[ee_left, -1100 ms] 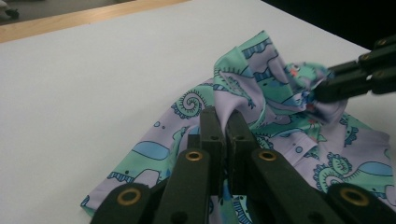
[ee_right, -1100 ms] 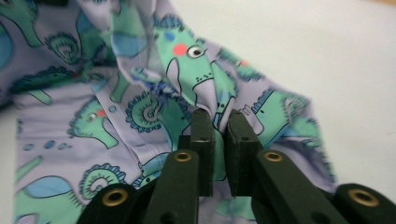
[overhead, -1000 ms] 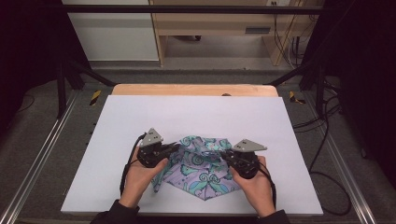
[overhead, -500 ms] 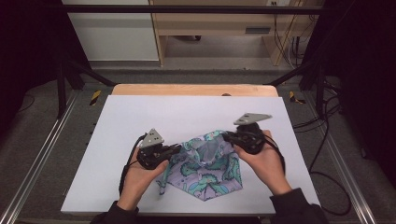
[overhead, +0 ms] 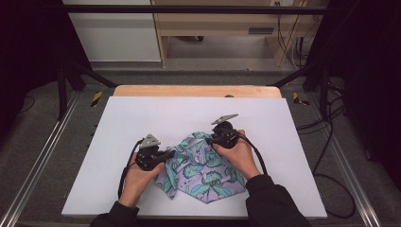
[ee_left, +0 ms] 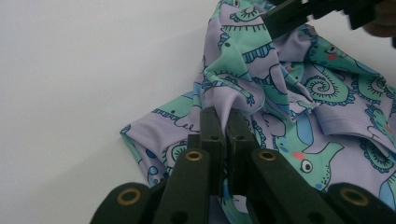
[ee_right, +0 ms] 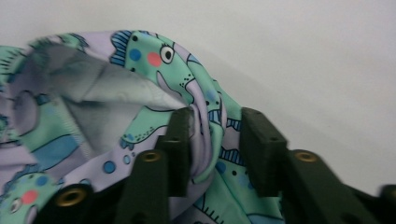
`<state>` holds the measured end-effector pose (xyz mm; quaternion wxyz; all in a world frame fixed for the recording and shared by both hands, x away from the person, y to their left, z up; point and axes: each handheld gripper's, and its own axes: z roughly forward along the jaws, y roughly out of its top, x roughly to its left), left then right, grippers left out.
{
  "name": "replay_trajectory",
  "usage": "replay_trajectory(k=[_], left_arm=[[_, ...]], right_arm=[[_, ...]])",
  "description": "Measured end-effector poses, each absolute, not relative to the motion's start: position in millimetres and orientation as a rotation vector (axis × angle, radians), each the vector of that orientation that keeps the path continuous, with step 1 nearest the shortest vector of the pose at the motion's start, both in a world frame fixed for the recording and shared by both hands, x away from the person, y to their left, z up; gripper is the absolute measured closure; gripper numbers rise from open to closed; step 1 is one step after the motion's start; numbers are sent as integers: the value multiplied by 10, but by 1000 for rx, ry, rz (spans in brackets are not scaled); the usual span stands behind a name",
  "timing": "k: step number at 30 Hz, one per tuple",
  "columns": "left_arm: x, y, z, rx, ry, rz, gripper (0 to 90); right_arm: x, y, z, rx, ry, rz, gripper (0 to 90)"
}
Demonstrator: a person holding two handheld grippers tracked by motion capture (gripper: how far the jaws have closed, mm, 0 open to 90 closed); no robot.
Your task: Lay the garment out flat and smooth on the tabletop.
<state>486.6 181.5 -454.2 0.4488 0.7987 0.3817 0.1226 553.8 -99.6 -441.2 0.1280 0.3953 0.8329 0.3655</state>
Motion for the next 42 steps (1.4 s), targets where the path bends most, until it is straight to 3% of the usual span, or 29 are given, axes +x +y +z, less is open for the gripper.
replay_trajectory(k=[5,8,12,20,25,28,36,42], left_arm=[[4847,1803,-4541,1971,942,321,885],[4835,1799,-4539,1970,941,327,885],[4824,1801,-4532,1964,938,333,885],[4805,1795,-4512,1954,932,345,884],[4797,1808,-4500,1947,930,352,885],[4800,1830,-4492,1938,935,355,885],[4795,1800,-4503,1948,929,352,884],[4793,1807,-4512,1947,931,349,884]], right_arm=[[5270,-1099,-4218,1093,2354,1107,415],[5073,-1151,-4194,1046,2349,1108,369],[4812,-1214,-4275,1020,2340,1120,378],[4506,-1384,-4562,1073,2309,1072,544],[4489,-1522,-4632,1100,2330,1065,856],[4456,-1671,-4577,1125,2304,1100,898],[4381,-2024,-4642,1201,2290,1126,876],[4371,-1893,-4628,1103,2320,1152,633]])
